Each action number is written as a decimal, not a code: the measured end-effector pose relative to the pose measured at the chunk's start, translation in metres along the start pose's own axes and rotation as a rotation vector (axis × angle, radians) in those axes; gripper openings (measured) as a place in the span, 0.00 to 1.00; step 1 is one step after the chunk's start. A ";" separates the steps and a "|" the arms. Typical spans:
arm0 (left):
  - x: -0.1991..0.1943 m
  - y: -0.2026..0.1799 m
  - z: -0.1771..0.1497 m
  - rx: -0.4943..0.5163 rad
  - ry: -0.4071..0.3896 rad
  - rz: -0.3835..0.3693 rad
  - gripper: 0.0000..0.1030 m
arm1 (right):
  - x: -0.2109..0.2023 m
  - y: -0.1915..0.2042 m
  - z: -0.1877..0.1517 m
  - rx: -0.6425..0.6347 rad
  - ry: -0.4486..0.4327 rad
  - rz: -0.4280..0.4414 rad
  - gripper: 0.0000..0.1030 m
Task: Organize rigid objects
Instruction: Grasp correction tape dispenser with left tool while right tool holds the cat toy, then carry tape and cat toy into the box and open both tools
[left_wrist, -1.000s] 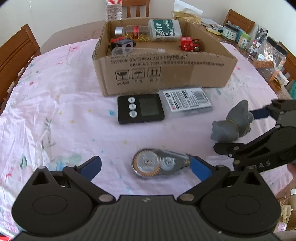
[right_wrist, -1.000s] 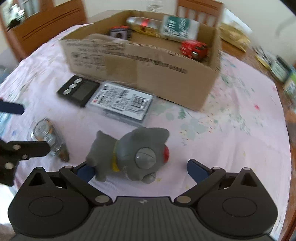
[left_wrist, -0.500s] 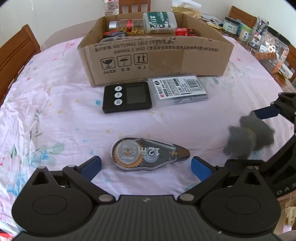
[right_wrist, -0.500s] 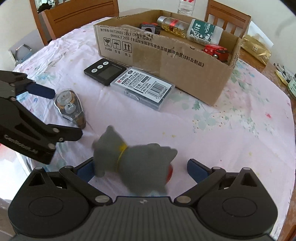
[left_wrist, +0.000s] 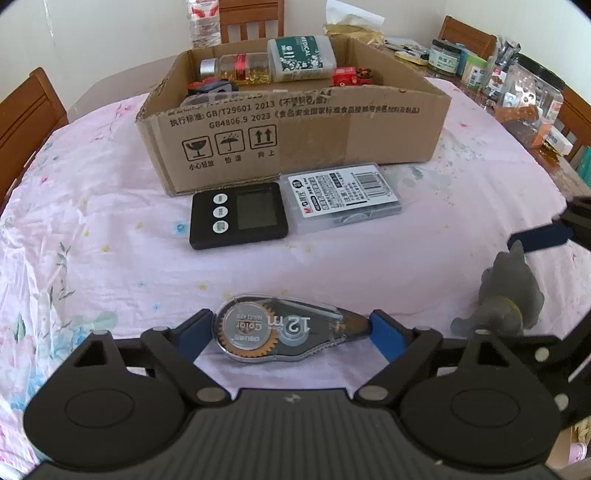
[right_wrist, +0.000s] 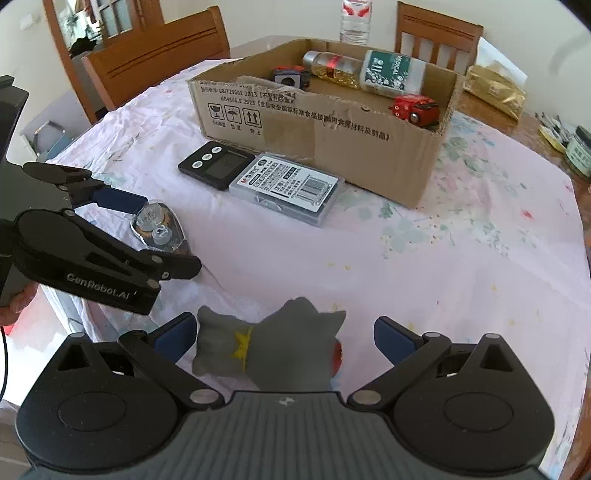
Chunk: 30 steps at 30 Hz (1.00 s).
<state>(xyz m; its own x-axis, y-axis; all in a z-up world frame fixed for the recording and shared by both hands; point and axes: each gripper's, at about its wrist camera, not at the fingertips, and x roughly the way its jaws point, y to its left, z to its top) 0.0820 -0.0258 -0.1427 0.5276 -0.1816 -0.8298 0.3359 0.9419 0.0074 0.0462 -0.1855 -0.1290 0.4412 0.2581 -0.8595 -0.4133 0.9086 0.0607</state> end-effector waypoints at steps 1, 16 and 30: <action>0.000 0.001 0.001 0.000 0.001 0.002 0.87 | 0.000 0.001 -0.001 0.004 0.002 0.000 1.00; 0.001 0.021 0.003 -0.035 -0.004 0.030 0.88 | 0.007 0.023 -0.005 0.014 0.046 -0.085 0.88; 0.001 0.020 0.003 -0.002 -0.002 0.006 0.91 | 0.009 0.025 -0.002 0.036 0.057 -0.141 0.75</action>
<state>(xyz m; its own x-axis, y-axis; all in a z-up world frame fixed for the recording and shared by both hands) 0.0913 -0.0077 -0.1418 0.5310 -0.1769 -0.8287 0.3313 0.9435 0.0109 0.0381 -0.1611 -0.1361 0.4461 0.1089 -0.8884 -0.3210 0.9460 -0.0452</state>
